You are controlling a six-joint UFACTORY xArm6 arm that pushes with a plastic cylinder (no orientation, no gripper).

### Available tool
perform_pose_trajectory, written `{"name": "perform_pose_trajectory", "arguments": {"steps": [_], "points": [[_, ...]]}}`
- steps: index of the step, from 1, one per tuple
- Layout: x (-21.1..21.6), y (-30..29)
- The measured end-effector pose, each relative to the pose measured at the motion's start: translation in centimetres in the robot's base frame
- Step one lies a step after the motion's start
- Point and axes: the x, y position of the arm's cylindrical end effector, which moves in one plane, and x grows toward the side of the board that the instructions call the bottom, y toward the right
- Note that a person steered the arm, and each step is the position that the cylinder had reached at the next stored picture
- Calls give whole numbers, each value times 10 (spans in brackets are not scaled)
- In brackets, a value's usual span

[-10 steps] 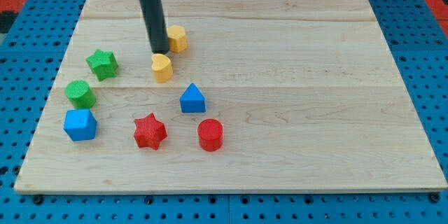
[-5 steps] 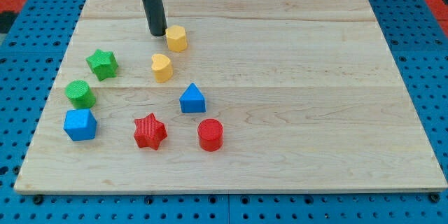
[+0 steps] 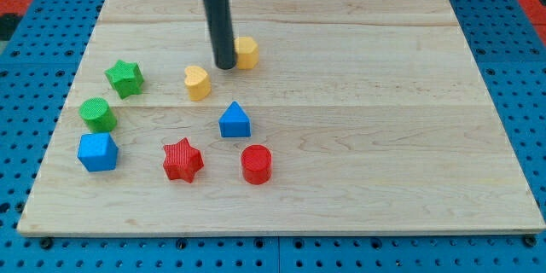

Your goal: Move the yellow hexagon to the top right

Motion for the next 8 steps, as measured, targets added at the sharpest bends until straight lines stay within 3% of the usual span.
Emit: {"name": "perform_pose_trajectory", "arguments": {"steps": [1, 2, 3, 4, 5, 8], "points": [[-25, 93], [-45, 137], [-7, 125], [-32, 80], [-71, 88], [-77, 116]]}}
